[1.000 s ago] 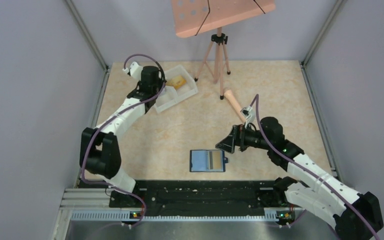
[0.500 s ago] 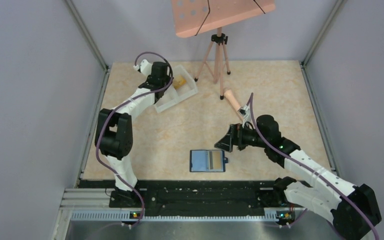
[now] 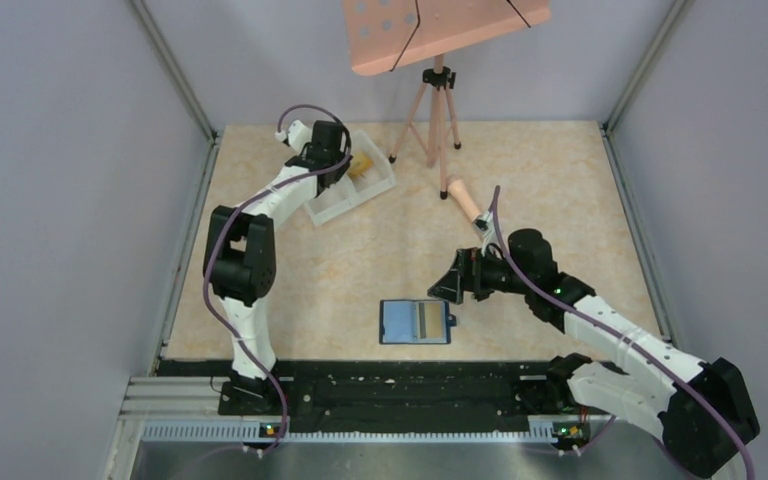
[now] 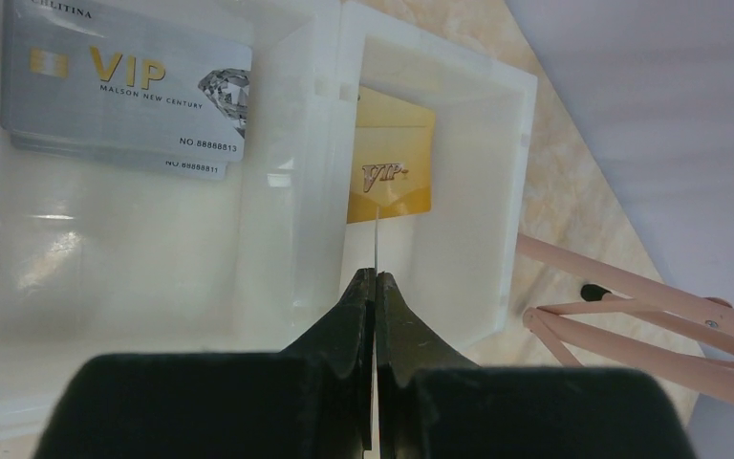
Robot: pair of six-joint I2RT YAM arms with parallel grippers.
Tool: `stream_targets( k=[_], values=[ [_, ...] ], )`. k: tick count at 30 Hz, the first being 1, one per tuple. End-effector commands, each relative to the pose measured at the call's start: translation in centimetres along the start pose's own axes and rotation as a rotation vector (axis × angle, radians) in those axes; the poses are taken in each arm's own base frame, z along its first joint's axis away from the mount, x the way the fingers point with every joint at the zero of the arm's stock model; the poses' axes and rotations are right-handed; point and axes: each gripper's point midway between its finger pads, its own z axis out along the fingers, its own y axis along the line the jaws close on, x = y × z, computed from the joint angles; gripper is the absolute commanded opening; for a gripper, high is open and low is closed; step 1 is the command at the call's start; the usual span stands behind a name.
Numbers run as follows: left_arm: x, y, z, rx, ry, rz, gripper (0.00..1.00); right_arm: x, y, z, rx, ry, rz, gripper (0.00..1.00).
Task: Take the credit cards out of the card holder
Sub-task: Place the credit card in the storage box.
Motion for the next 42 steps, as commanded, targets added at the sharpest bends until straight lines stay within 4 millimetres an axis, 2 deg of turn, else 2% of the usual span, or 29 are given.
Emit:
stream_targets(
  k=[1, 9, 26, 42],
  values=[
    [-0.1, -1.0, 0.0, -0.016, -0.006, -0.011, 0.00, -2.4, 1.5, 0.1, -0.033, -0.060, -0.061, 0.99],
    [0.6, -0.6, 0.9, -0.038, 0.000, -0.009, 0.00, -2.6, 1.4, 0.3, -0.034, -0.057, -0.068, 0.99],
    [-0.8, -0.3, 2.3, -0.080, -0.081, 0.058, 0.00, -2.8, 1.1, 0.4, -0.025, -0.053, -0.069, 0.99],
    [-1.5, -1.9, 2.8, -0.024, -0.133, 0.078, 0.00, -2.7, 1.0, 0.6, -0.030, -0.050, -0.068, 0.99]
  ],
)
